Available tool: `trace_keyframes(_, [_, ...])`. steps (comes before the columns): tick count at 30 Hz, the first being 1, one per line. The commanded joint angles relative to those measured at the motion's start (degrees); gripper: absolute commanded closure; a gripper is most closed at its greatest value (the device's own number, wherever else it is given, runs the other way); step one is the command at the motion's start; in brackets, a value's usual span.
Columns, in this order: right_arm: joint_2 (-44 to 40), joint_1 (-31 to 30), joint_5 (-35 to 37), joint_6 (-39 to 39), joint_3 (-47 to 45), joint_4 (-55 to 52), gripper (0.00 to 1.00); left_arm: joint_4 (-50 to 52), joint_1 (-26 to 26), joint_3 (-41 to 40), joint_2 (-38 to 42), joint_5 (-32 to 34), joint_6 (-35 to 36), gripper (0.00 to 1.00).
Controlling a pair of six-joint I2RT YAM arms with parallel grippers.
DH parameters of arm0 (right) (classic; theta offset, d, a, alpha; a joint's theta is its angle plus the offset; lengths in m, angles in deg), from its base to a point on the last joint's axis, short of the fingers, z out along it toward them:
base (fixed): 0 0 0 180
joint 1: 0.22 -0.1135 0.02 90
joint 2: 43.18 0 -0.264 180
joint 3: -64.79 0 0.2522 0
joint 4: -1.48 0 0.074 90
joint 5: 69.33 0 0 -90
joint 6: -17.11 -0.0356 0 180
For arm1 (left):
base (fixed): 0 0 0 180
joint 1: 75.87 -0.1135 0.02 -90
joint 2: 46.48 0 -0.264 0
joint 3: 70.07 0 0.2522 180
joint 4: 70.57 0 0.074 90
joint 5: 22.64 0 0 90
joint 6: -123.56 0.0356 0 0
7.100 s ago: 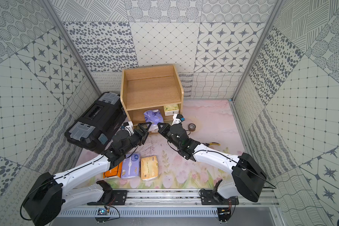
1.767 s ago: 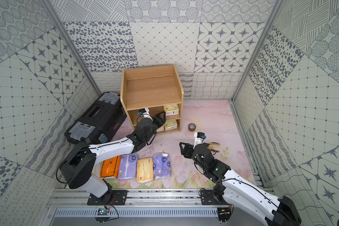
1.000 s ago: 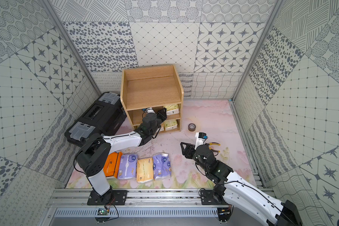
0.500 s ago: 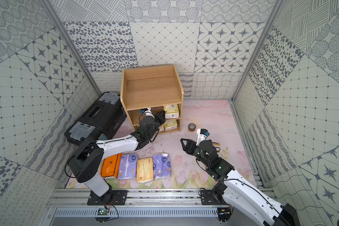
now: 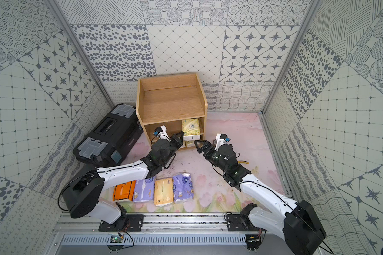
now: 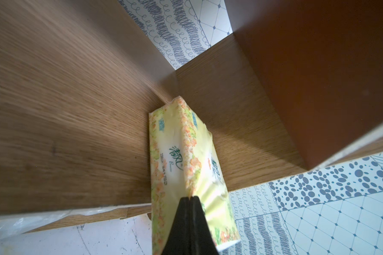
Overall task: Remove the tissue boxes from the shelf
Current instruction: Pick up a box of tissues from the shelf.
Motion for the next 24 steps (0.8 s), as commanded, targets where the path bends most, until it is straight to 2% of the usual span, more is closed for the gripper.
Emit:
trace_keyframes(1, [4.0, 1.9, -0.5, -3.5, 1.6, 9.9, 0.03, -3.0, 0.6, -1.5, 2.4, 1.7, -0.7, 1.0])
trace_keyframes(6, [10.8, 3.4, -3.1, -5.4, 4.2, 15.0, 0.04, -2.3, 0.9, -2.2, 3.2, 1.6, -1.5, 1.0])
trace_keyframes(10, [15.5, 3.7, -5.3, -6.9, 5.9, 18.4, 0.1, -2.3, 0.9, -3.0, 3.5, 1.6, -2.3, 1.0])
trace_keyframes(17, [21.4, 3.5, -8.1, -10.5, 6.9, 25.0, 0.3, -2.0, 1.0, -3.9, 4.1, 1.4, -3.1, 1.0])
trace_keyframes(24, [21.9, 3.6, -8.4, -10.8, 6.7, 25.9, 0.53, -0.8, 1.4, -3.9, 4.7, 0.7, -3.9, 1.0])
